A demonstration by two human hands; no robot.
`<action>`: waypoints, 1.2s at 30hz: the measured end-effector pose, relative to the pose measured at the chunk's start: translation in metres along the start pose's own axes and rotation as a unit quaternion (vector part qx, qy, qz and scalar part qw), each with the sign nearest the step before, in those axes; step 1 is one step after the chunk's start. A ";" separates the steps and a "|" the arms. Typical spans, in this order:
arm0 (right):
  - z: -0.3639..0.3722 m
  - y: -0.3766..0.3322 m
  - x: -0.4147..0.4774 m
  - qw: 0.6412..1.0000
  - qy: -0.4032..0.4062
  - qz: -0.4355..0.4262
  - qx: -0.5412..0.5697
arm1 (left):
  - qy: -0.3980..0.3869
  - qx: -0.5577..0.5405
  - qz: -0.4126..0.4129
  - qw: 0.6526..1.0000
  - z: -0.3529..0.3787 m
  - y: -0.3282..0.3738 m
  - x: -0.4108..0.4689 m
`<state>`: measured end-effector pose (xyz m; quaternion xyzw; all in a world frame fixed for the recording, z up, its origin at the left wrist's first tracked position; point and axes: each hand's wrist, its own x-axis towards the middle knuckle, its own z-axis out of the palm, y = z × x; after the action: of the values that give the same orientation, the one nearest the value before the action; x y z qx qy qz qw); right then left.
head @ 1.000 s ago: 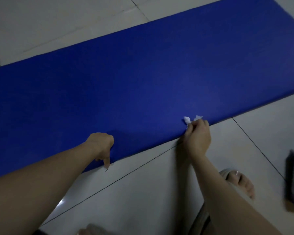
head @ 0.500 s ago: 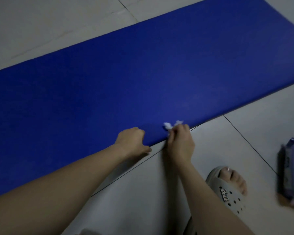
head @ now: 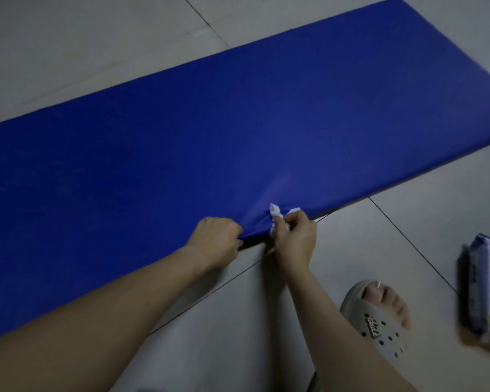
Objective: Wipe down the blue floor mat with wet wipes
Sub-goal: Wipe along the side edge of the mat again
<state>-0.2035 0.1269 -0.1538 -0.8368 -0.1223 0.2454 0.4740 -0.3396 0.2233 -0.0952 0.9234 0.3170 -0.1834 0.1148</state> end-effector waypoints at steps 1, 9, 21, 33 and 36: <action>0.007 -0.002 -0.010 1.000 -0.019 0.002 -0.004 | -0.018 0.001 -0.007 1.000 -0.002 -0.011 -0.010; 0.076 -0.011 -0.114 0.956 -0.170 -0.085 -0.223 | -0.136 0.042 -0.147 0.979 0.020 -0.094 -0.094; 0.088 0.004 -0.138 0.863 -0.178 -0.338 -0.332 | -0.193 -0.112 -0.199 0.954 0.042 -0.113 -0.095; 0.089 0.013 -0.130 0.941 -0.107 -0.256 -0.192 | -0.248 -0.096 -0.164 0.950 0.034 -0.126 -0.089; 0.123 0.013 -0.168 0.882 -0.177 -0.362 -0.245 | -0.255 -0.096 -0.175 0.946 0.036 -0.125 -0.085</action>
<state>-0.4115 0.1369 -0.1682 -0.7662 -0.5548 0.1631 0.2803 -0.4897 0.2615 -0.1041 0.7605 0.4496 -0.3986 0.2463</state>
